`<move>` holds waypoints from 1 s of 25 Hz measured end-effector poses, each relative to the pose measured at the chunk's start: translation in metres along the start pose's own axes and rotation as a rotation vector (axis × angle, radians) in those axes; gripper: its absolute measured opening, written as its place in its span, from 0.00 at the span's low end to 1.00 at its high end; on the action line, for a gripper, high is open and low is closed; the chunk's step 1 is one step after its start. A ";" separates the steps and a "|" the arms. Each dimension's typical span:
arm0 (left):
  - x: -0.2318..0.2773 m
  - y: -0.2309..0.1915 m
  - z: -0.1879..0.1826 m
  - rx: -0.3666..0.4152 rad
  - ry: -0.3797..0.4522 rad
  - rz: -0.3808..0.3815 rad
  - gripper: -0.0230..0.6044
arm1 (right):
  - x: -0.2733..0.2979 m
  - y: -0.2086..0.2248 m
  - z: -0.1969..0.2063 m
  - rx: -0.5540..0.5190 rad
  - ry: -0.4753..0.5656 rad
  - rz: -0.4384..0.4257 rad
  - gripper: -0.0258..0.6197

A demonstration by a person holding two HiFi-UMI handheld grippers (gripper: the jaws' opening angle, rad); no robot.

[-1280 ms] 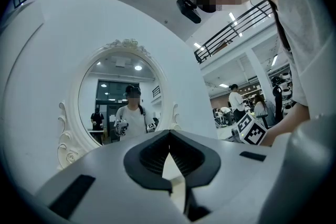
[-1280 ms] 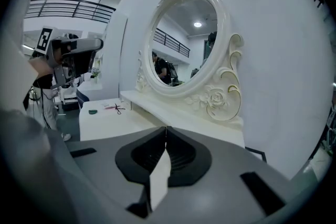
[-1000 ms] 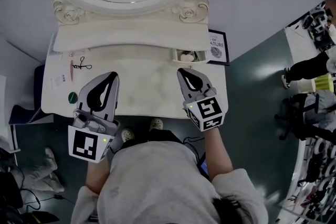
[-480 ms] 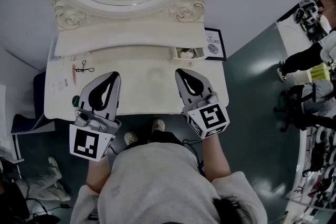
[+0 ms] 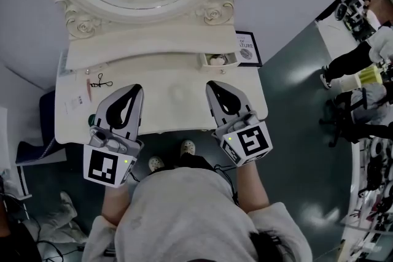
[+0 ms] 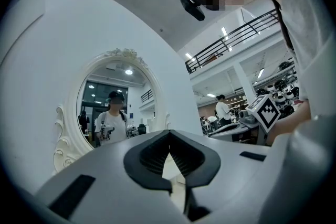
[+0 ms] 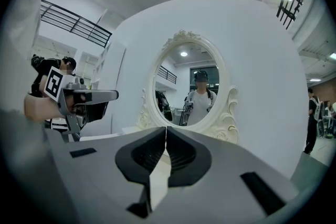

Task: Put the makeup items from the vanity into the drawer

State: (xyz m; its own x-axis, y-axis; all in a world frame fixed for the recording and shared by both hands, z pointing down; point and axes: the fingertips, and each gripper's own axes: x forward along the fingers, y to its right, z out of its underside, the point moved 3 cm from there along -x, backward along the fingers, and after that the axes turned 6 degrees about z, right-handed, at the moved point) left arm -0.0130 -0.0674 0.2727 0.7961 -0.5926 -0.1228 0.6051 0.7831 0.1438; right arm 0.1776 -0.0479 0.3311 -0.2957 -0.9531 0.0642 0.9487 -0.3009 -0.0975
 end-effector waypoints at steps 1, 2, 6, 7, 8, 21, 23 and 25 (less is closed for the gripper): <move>-0.001 0.000 -0.001 -0.001 0.002 0.003 0.06 | -0.002 -0.002 -0.002 0.000 0.006 0.004 0.08; -0.003 0.000 -0.001 -0.001 0.001 0.008 0.06 | -0.004 -0.004 -0.005 0.001 0.012 0.009 0.08; -0.010 0.001 0.000 0.008 -0.009 0.035 0.06 | -0.012 -0.012 -0.015 0.007 0.040 0.027 0.08; -0.012 0.001 0.000 0.008 -0.007 0.040 0.06 | -0.015 -0.015 -0.016 0.008 0.045 0.032 0.07; -0.014 0.001 0.001 0.008 -0.017 0.047 0.06 | -0.017 -0.017 -0.018 0.010 0.050 0.037 0.08; -0.030 0.003 -0.006 -0.001 0.012 0.086 0.06 | -0.037 -0.041 -0.032 0.030 0.106 0.082 0.08; -0.033 0.003 -0.003 0.000 0.002 0.094 0.06 | -0.038 -0.045 -0.032 0.029 0.111 0.082 0.08; -0.036 0.003 0.000 0.003 -0.012 0.104 0.06 | -0.038 -0.048 -0.033 0.029 0.114 0.082 0.08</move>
State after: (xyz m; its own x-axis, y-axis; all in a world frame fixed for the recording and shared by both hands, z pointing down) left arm -0.0397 -0.0444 0.2774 0.8548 -0.5102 -0.0947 0.5189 0.8400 0.1582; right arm 0.1396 0.0019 0.3005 -0.2262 -0.9724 -0.0567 0.9726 -0.2222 -0.0687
